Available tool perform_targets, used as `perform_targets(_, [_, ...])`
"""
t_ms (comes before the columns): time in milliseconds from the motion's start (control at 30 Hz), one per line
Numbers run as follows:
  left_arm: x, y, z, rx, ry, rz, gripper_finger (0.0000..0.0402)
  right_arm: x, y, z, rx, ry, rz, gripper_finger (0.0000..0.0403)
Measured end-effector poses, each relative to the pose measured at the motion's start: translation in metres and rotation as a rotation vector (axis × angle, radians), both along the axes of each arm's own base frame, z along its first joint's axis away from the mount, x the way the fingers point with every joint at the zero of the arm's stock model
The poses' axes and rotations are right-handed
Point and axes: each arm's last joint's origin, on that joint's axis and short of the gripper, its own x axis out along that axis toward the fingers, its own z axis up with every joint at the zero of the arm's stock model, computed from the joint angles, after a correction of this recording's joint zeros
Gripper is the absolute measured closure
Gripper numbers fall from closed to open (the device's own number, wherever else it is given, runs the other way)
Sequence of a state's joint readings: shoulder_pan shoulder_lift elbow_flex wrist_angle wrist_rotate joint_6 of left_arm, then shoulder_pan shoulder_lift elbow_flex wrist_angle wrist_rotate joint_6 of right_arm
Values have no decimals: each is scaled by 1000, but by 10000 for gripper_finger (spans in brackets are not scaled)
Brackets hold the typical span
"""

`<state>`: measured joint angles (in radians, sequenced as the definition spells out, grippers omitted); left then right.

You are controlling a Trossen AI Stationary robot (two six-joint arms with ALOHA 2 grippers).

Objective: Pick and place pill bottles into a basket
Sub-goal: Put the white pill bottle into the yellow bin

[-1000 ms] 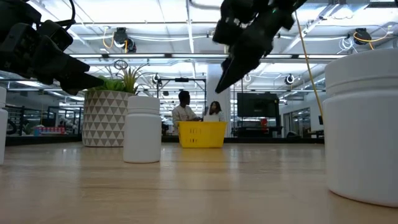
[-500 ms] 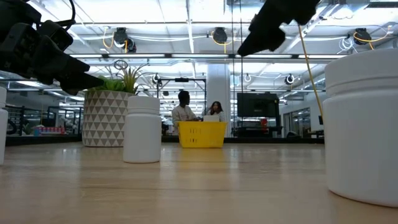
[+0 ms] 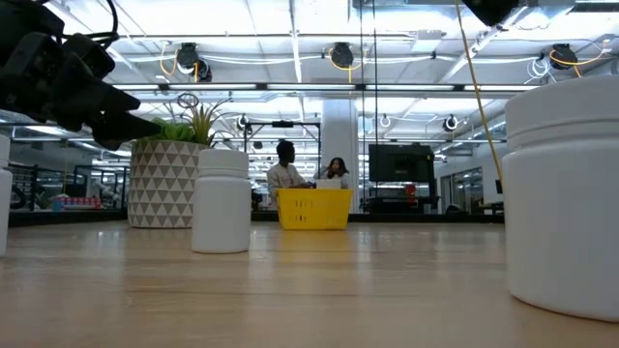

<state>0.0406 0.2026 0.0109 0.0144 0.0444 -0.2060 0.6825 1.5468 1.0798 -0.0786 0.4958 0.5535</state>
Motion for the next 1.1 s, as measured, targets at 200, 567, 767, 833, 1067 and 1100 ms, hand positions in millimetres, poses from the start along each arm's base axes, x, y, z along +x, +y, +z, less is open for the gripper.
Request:
perform_targets(200, [0, 0, 0, -28, 0, 1, 92, 7, 18, -25, 48, 31, 17, 156])
perform_targets(567, [0, 0, 0, -45, 0, 0, 92, 14, 15, -34, 172, 187, 31, 156])
perform_targets(767, [0, 0, 0, -42, 0, -1, 92, 15, 15, -32, 120, 162, 64, 156])
perform_targets(833, [0, 0, 0, -41, -1, -2, 92, 12, 18, -34, 61, 149, 58, 156])
perform_targets(1067, [0, 0, 0, -40, -1, -2, 92, 4, 29, -34, 2, 103, 50, 156])
perform_targets(1100, [0, 0, 0, -40, -1, -2, 92, 3, 30, -34, -7, 98, 44, 156])
